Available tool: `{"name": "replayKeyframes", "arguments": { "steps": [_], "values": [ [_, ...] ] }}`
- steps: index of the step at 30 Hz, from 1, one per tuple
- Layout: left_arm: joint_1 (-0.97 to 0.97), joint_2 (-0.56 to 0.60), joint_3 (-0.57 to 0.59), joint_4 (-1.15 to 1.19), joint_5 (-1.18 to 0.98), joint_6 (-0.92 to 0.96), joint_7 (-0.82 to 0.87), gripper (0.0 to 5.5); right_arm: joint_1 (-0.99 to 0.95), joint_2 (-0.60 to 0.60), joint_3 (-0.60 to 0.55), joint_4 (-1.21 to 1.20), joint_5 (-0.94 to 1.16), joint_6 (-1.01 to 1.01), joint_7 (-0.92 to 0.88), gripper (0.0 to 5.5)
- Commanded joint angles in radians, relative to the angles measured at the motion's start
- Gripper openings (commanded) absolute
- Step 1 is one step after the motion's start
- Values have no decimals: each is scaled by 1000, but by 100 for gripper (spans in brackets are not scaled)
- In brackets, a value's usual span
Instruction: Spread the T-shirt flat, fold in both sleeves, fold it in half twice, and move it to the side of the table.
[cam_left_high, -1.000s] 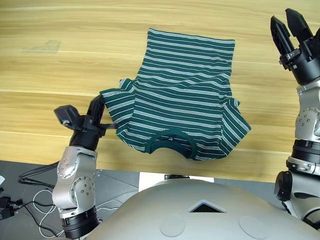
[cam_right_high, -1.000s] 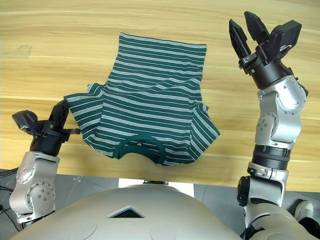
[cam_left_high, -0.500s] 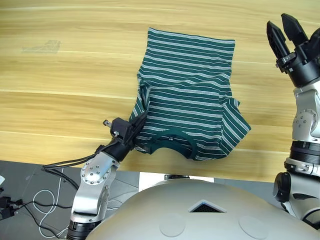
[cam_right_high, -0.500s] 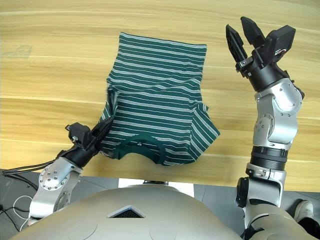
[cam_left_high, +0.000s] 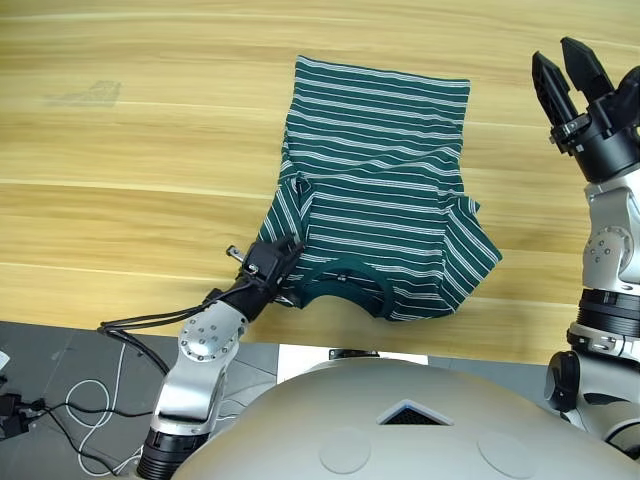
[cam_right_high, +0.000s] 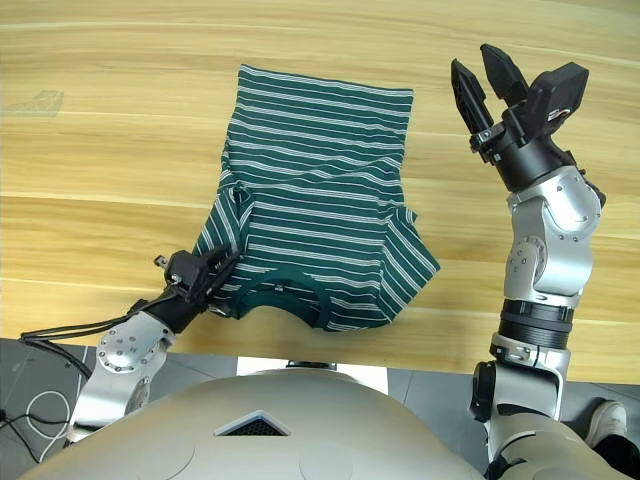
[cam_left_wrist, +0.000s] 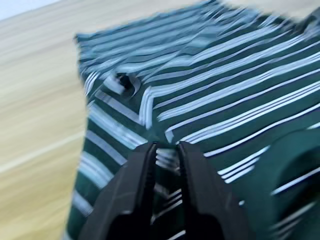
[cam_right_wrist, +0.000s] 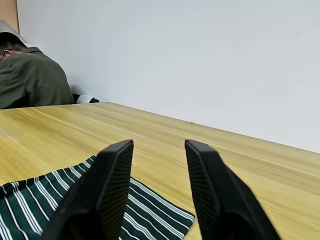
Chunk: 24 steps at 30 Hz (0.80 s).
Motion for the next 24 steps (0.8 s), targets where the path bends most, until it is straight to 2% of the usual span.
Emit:
{"name": "replayKeyframes", "arguments": {
  "steps": [1,3,6,8,9,11,15,18,24],
  "values": [
    [116,56,102,-289,-399,-86,-169,145,43,-16,-18,-33,112,109,71,191],
    [80,57,282,-252,-570,-71,-122,181,107,-34,-51,-57,202,200,109,191],
    [7,68,586,-86,-758,-8,98,219,259,-110,-179,-117,404,408,168,191],
    [-36,59,759,12,-818,-1,260,219,356,-175,-239,-105,459,501,227,191],
    [-46,47,810,31,-831,-1,312,219,403,-202,-243,-101,452,524,255,191],
    [-53,42,850,32,-832,21,369,219,490,-262,-248,-80,440,572,331,191],
    [-48,40,833,-33,-785,61,407,219,581,-339,-187,-66,392,622,444,191],
    [-49,29,816,-52,-764,77,406,219,589,-335,-114,-43,316,581,471,191],
    [-50,15,812,-72,-770,96,389,219,532,-292,-31,17,153,475,396,191]
  ]
}}
